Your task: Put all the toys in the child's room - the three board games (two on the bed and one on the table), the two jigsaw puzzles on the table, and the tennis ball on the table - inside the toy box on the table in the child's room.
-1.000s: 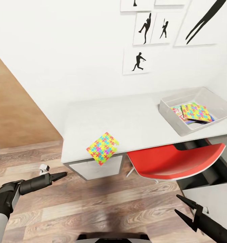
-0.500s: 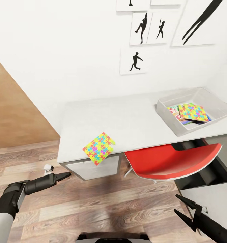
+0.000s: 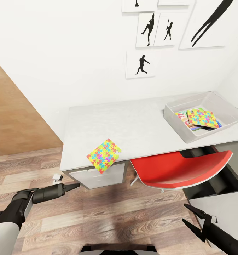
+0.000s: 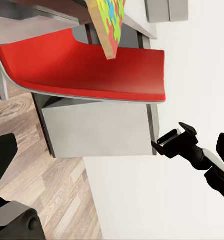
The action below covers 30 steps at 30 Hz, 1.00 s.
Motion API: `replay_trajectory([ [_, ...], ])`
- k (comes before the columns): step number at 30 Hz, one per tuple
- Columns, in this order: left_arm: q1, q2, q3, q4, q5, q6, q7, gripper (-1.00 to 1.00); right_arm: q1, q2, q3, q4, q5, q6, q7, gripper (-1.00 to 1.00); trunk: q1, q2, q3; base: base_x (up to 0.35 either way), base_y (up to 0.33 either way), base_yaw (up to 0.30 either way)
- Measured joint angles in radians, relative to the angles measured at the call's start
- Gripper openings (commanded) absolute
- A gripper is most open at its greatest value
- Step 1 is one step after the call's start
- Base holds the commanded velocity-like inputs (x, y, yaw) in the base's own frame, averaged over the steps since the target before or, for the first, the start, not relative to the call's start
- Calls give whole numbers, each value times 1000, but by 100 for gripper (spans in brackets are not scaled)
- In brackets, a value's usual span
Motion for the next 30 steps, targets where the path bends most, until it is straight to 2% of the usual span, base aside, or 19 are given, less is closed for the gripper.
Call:
replay_trajectory([
  [12, -16, 0, -5, 0, 3, -5, 0, 100, 0, 0, 42, -74, 6, 0, -3, 100, 0, 0, 0, 0, 0, 0],
  [19, -27, -7, -5, -7, 9, -4, 0, 100, 0, -8, 96, -87, 8, 0, -2, 100, 0, 0, 0, 0, -51, 0],
  [30, -45, -2, -5, -11, 40, 1, -2, 100, 0, -15, 109, -78, 1, 0, 2, 100, 0, 0, 0, 0, -158, 0],
])
